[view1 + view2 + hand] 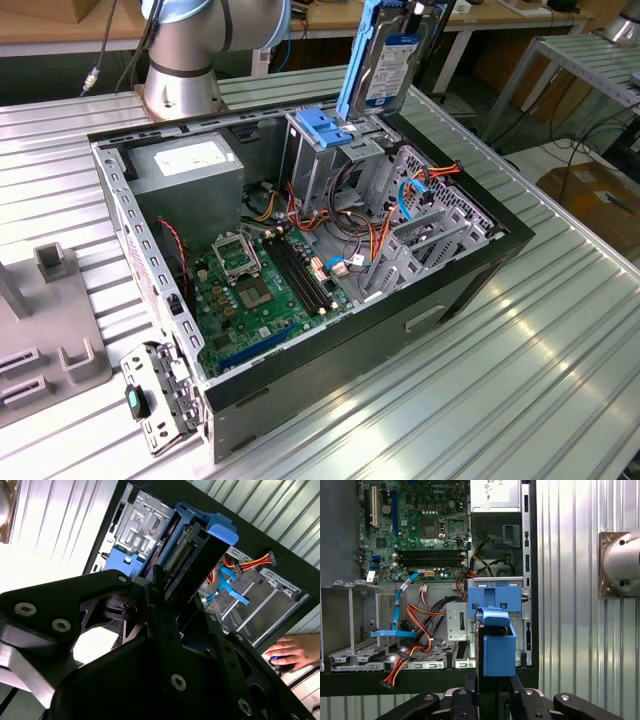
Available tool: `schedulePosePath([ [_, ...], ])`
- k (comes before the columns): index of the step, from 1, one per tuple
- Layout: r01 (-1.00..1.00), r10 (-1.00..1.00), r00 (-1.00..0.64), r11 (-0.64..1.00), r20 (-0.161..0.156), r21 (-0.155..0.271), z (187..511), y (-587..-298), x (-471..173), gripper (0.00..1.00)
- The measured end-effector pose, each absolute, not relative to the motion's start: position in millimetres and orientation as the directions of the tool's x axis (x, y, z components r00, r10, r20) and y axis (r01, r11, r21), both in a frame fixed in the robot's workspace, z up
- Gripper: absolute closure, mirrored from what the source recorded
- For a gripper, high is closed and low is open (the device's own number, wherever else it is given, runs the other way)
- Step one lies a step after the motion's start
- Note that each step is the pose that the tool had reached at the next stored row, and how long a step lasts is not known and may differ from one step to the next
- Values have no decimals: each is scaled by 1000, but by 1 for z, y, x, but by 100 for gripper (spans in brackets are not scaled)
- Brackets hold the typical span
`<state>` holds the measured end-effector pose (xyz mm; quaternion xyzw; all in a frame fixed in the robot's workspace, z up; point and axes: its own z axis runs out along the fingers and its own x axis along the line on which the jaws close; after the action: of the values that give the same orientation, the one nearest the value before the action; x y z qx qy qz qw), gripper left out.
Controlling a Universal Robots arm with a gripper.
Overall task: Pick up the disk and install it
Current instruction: 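Pick up the disk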
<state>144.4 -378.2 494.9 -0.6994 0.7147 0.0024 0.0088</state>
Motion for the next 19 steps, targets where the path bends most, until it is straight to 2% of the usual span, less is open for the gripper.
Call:
schedulePosePath([
  [1, -1000, -1000, -22, 22, -16, -9, 495, -390, 144, 65],
  [19, -1000, -1000, -22, 22, -18, -10, 495, -448, 141, 65],
])
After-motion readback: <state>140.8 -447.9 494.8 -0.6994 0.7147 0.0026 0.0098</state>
